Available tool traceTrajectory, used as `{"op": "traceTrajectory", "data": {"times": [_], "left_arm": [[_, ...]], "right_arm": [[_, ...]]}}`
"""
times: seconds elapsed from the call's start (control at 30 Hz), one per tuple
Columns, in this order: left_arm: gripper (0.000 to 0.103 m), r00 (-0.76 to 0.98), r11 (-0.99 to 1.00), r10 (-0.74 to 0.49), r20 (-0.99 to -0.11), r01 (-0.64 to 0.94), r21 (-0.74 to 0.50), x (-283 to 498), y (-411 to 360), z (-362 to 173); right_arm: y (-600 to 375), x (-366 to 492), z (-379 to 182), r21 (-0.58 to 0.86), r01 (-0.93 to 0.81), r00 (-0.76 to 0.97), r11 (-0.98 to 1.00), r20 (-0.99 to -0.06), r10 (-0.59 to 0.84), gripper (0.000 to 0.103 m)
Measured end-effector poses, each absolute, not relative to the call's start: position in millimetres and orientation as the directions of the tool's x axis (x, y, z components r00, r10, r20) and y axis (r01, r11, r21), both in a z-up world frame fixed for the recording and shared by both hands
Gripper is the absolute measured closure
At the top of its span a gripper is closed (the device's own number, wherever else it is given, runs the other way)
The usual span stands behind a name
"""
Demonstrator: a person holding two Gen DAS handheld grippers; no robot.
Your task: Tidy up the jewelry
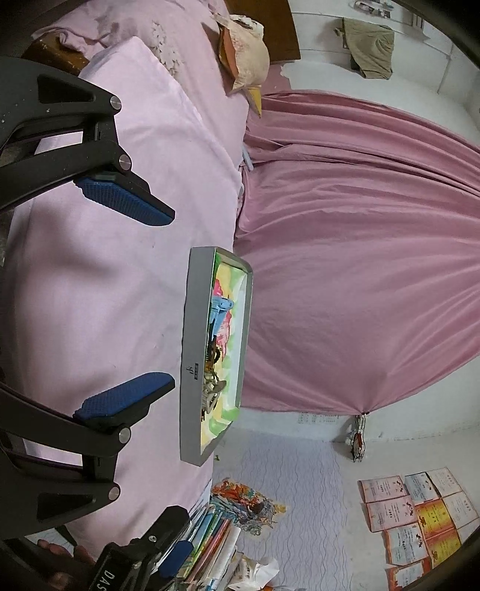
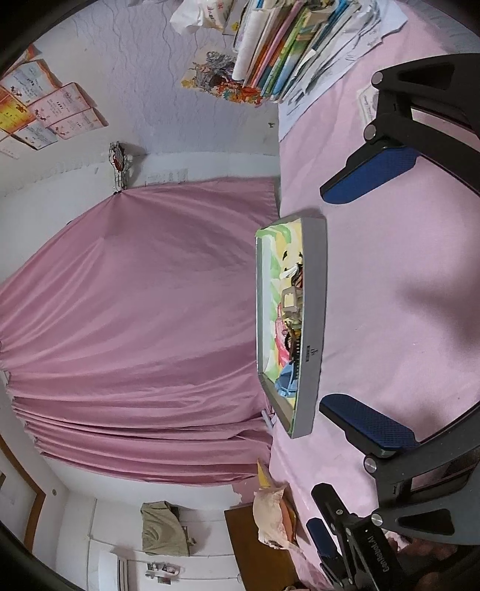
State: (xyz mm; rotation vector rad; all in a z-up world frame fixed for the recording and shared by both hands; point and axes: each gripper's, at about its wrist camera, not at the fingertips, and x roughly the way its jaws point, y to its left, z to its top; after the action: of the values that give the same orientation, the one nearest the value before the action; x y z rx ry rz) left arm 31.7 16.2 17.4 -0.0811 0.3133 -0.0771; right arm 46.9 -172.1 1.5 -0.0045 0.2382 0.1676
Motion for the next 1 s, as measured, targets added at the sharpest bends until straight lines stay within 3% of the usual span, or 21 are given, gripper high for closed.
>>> {"op": "traceTrajectory", "data": {"times": [1.0], "left_arm": [[0.026,0.946,0.993,-0.092,-0.311,0.063,-0.103,31.8,20.6,16.0]], "right_arm": [[-170.6,45.4,-3.1,0.016,-0.162,0.956,0.987,-0.244,0.161,0.000]]}}
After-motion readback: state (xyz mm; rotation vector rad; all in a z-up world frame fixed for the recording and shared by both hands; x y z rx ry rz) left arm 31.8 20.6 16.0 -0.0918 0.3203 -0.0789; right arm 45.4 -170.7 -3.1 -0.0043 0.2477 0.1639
